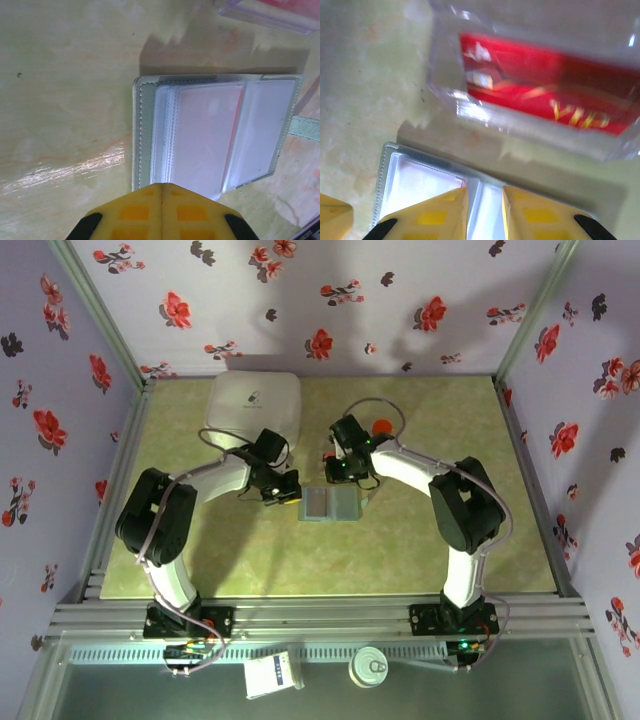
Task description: Take the credit cards out of the card holder
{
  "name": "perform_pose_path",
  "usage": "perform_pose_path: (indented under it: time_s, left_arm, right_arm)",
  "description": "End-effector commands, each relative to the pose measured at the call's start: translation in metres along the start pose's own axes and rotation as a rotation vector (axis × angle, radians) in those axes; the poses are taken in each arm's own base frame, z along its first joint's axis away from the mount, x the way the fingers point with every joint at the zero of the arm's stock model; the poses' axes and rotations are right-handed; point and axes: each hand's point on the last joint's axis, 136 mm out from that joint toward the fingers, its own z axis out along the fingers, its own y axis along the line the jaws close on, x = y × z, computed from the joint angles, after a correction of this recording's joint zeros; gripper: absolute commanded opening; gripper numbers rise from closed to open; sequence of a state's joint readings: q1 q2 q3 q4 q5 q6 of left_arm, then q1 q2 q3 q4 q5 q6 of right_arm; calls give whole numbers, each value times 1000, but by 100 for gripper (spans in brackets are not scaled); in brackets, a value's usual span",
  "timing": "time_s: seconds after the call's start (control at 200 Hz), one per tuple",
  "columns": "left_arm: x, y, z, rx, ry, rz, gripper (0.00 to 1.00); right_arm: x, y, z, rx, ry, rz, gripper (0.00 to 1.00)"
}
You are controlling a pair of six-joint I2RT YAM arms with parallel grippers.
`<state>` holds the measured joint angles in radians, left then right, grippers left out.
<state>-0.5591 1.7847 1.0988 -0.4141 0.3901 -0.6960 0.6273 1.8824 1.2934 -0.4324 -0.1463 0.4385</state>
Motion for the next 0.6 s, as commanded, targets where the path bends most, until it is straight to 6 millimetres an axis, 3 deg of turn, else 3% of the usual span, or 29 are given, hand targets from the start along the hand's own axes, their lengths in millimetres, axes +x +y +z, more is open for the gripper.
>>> perform_pose_path:
  time_s: [0.0,0.275,0.595]
  left_arm:
    - [2,-6,6,14,24,18,0]
    - [8,2,17,-13,61,16,0]
    - [15,16,22,-67,83,-2,0]
  right_arm:
    - [2,19,-6,-124,-25,274,24]
    - [29,37,5,-252,15,341,35]
    - [44,43,14,-261,52,355,31]
